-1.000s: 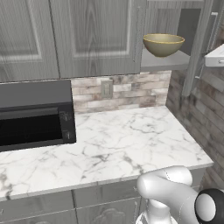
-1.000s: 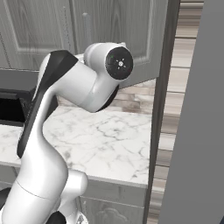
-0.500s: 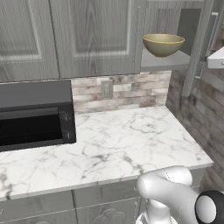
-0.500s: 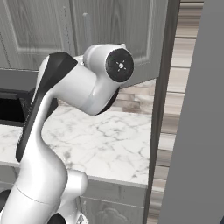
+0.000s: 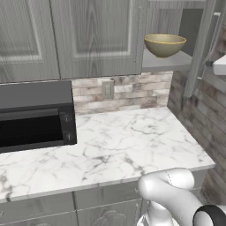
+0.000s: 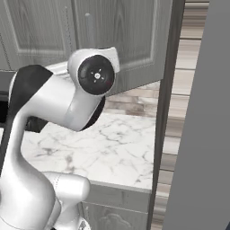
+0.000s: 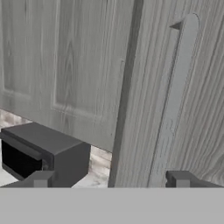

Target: Move the bowls from the cabinet to the plates on the dining table.

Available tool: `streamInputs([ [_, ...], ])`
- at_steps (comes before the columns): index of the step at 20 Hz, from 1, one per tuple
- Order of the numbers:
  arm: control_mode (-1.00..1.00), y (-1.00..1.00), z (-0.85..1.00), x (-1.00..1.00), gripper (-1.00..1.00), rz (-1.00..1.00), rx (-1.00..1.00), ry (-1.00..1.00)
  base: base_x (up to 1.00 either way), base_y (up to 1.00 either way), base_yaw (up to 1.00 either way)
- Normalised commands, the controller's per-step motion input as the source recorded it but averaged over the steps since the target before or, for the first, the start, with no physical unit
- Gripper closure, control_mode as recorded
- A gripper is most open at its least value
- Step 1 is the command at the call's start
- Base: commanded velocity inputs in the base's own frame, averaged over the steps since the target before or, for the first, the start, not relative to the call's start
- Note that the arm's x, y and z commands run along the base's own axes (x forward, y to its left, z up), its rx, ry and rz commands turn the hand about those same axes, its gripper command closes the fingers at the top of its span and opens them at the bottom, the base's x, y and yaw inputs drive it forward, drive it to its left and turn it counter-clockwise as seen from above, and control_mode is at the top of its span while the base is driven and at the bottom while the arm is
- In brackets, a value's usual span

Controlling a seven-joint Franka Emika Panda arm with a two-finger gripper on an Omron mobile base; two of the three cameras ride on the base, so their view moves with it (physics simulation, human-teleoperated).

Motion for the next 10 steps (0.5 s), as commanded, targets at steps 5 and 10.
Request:
streamInputs([
  [5,-1.00,0.51,0.01,-0.08,-1.00,-0.24,-0.04,-0.05,0.00,0.00,0.00],
  [10,-1.00,0.46,0.00,0.00,-1.00,-0.30,-0.02,0.00,0.00,0.00,0.00],
])
